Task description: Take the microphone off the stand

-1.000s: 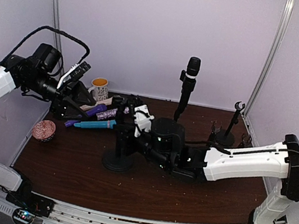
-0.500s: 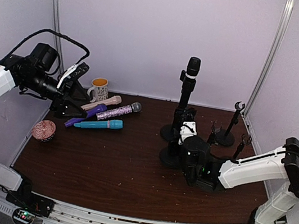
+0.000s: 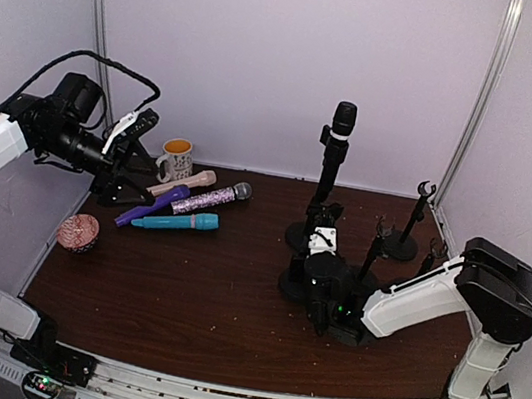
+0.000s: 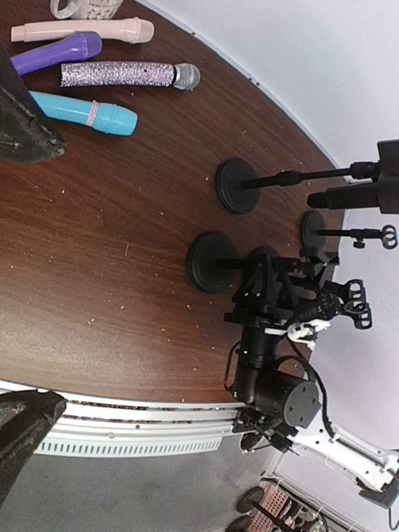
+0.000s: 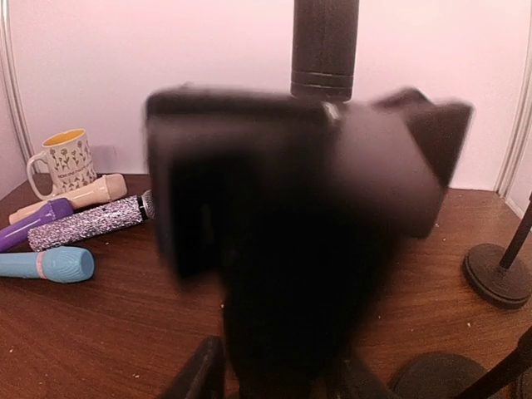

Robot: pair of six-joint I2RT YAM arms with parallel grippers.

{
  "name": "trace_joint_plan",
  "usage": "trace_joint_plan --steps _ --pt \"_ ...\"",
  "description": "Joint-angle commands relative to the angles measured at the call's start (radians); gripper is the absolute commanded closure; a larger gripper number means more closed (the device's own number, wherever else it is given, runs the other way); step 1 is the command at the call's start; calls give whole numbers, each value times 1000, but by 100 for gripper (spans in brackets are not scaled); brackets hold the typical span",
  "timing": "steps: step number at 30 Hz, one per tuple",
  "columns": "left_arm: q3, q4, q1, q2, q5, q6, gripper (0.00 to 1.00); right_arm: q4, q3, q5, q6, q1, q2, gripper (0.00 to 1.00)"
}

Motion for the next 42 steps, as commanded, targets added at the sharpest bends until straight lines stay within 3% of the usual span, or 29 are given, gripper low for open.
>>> trace_joint_plan --steps 1,4,8,17,22,27,32,42 --pt "47 2 23 13 -33 13 2 3 33 54 15 35 -1 42" --pt "62 1 41 26 -32 9 2 -71 36 61 20 71 -50 17" --pt "79 2 57 36 -18 7 2 -258 36 28 81 115 -175 6" --pt "111 2 82 49 0 -5 3 -730 134 -153 190 146 -519 7" --pt "119 1 86 55 3 -13 2 -890 295 -231 151 23 -605 7" --pt "120 2 88 45 0 -16 2 -1017 470 -384 64 -148 -533 4" --pt "118 2 89 40 8 -17 2 -1076 601 -501 -29 -227 -423 0" --pt "121 2 88 35 24 -21 2 -1088 749 -468 -102 -299 -244 2"
